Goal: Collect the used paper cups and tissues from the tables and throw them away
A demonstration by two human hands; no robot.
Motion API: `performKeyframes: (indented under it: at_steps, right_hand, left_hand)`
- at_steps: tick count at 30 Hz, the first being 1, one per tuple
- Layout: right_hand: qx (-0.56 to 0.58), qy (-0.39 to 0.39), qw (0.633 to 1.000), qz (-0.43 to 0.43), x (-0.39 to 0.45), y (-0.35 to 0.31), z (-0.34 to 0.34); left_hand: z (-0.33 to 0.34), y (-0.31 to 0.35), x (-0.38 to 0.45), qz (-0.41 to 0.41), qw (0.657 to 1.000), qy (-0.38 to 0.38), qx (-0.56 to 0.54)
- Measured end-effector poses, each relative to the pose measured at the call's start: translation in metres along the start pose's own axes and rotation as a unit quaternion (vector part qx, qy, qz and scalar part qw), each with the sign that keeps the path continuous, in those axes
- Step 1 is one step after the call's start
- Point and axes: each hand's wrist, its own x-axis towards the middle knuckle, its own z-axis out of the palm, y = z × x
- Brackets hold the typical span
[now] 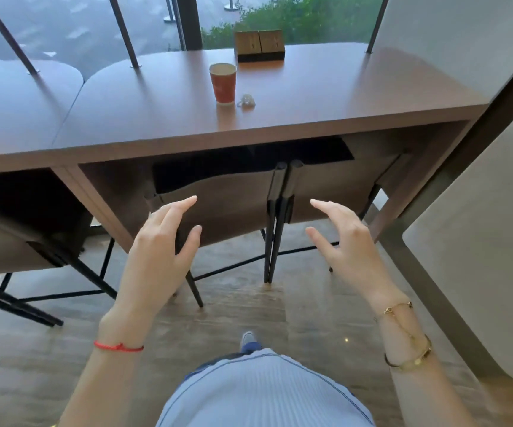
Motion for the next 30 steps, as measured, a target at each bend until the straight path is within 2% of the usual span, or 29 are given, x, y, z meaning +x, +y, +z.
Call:
performKeyframes:
  at_steps: [7, 15, 23, 30]
  right_hand:
    - [0.018, 0.022, 1.000, -0.012, 0.143, 0.016, 0.004]
    - [0.003, 0.008, 0.999, -0.044, 0.275, 0.044, 0.030]
    - [-0.012, -0.045, 0.996, -0.080, 0.402, 0.052, 0.058]
    - [-0.015, -0.123, 0.985, -0.117, 0.460, 0.057, 0.091]
  left_hand:
    - [0.014, -0.025, 0.149, 0.003, 1.000, 0.021, 0.012]
    - [0.054, -0.053, 0.265, -0.042, 0.999, 0.026, 0.020]
    - [0.097, -0.070, 0.370, -0.117, 0.992, 0.035, -0.042]
    - [0.129, -0.076, 0.412, -0.152, 0.982, 0.059, -0.094]
